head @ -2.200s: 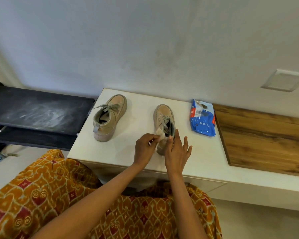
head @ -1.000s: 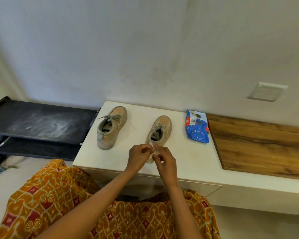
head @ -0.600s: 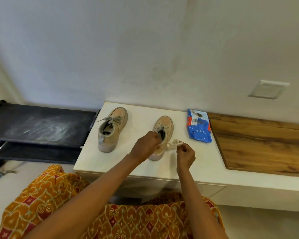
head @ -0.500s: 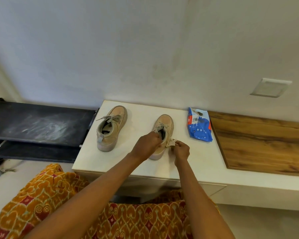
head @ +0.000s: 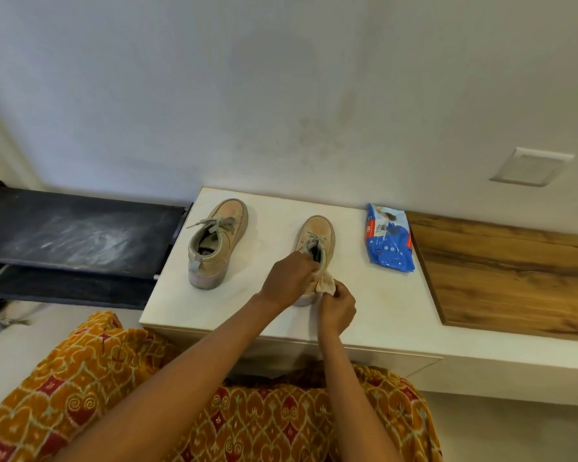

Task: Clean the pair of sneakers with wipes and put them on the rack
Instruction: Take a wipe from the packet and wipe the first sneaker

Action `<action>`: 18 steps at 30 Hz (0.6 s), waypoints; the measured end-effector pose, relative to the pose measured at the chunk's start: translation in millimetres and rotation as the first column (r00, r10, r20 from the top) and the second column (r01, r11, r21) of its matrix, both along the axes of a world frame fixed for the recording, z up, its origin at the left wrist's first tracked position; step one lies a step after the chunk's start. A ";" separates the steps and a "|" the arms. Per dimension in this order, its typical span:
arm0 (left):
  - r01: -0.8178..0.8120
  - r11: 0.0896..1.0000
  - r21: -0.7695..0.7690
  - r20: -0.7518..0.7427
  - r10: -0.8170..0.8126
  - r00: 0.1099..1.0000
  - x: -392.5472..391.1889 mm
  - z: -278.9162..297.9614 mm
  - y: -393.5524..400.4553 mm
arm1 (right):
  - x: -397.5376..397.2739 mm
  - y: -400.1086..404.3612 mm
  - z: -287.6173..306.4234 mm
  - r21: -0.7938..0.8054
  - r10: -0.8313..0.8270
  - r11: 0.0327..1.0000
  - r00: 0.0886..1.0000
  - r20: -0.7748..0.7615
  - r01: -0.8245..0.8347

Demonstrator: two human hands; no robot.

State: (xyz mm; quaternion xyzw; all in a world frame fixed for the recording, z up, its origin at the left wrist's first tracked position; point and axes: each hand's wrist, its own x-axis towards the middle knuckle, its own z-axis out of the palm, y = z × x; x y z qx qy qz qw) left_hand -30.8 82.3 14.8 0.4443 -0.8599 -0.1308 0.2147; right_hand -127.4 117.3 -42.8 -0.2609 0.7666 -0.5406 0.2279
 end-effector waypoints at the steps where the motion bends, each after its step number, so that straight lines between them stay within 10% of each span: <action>1: -0.015 1.000 -0.003 0.039 0.015 0.999 -2.8 2.6 -0.3 | -2.0 -6.6 6.3 -0.019 0.003 1.000 1.000 0.021 -0.002; 11: 0.118 0.993 0.014 0.098 -0.119 0.988 19.6 12.6 -1.2 | 4.1 -9.1 19.3 -0.082 -0.034 0.996 0.993 0.114 0.043; 18: 0.253 0.936 -0.246 0.214 -0.202 0.956 71.3 -3.7 -5.9 | -21.6 -20.8 30.2 -0.029 0.087 0.995 0.973 -0.214 -0.095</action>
